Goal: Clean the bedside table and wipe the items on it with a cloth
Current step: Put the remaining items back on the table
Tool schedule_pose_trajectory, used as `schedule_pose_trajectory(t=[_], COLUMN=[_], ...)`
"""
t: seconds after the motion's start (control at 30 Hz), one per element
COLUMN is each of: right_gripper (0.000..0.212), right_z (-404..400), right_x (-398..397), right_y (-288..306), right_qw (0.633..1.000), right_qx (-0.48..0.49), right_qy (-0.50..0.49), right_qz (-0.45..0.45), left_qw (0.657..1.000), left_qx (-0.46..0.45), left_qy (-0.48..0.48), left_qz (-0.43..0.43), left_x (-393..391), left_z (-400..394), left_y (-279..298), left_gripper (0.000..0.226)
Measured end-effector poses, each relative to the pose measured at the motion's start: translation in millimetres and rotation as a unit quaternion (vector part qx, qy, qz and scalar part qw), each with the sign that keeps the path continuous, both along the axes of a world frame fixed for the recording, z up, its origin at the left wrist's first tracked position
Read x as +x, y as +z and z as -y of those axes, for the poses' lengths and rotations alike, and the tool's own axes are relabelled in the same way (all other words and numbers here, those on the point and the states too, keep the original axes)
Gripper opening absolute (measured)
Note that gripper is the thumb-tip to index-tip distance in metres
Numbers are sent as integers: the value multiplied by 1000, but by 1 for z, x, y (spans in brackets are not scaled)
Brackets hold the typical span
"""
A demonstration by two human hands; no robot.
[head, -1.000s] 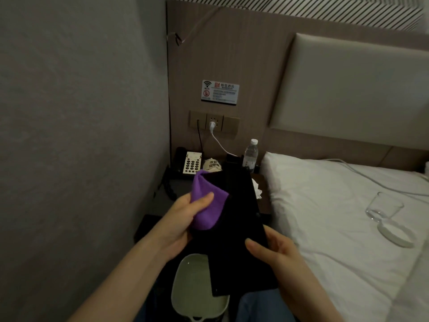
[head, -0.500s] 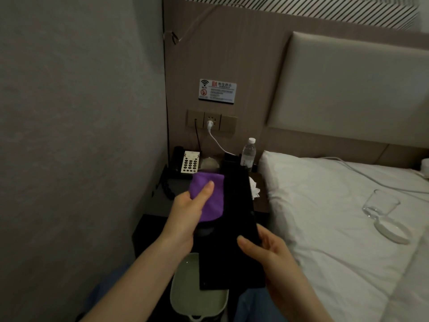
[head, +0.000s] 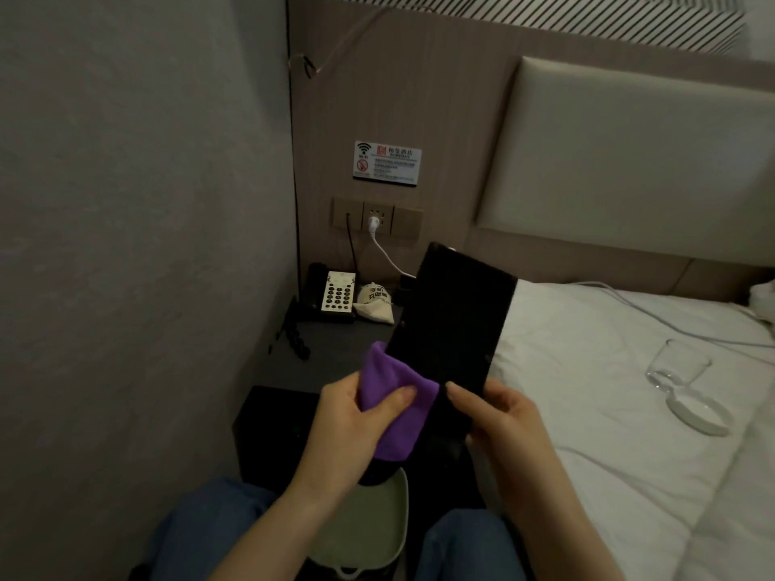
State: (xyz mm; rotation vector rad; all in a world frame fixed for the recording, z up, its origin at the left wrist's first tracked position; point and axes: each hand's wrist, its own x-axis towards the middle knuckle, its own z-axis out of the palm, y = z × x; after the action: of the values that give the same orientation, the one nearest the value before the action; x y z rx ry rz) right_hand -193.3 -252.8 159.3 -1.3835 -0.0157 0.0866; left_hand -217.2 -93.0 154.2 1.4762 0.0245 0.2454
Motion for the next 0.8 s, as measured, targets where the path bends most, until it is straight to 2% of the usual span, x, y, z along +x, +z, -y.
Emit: schedule_pose_trajectory(t=[0.07,0.1,0.17,0.2,0.27,0.3,0.37,0.4,0.5,0.57,0.63,0.7,0.77,0.8], right_gripper=[20,25,56,74,94,96,87,76,40,23,10,4,7,9], right_z=[10,16,31,37,44,45,40,36,21,13,15,20,22,22], right_x=[3,6,13,17,21,21,23,23,26,24,23,23,21,20], right_y=[9,16,31,39,50,54,60,61,53,47,43,40,39,38], right_qw=[995,992,983,968,905,852,749,718,677,696,743,825,907,932], right_qx=[-97,-111,-152,-213,-374,-460,-586,-613,-625,-606,-565,-482,-358,-308], right_qy=[-30,-52,-91,-103,-91,-66,27,88,209,216,191,166,145,130], right_qz=[24,35,55,83,183,241,308,318,327,318,303,244,166,138], left_qw=[998,995,980,969,941,926,895,882,874,887,923,967,989,993], left_qx=[47,68,137,186,285,333,415,443,455,426,338,198,89,59], left_qy=[-46,-80,-142,-161,-178,-178,-166,-161,-170,-180,-184,-160,-118,-103], left_qz=[11,4,-21,-29,-28,-19,-6,-2,7,13,11,-7,-21,-21], left_x=[3,5,9,11,15,17,20,21,21,21,22,23,25,26], left_z=[-16,-26,-44,-51,-59,-59,-57,-55,-49,-46,-47,-52,-57,-57], left_y=[6,10,19,22,27,28,28,29,30,31,32,33,32,31], left_gripper=[22,16,10,10,10,10,13,18,32,29,22,19,17,17])
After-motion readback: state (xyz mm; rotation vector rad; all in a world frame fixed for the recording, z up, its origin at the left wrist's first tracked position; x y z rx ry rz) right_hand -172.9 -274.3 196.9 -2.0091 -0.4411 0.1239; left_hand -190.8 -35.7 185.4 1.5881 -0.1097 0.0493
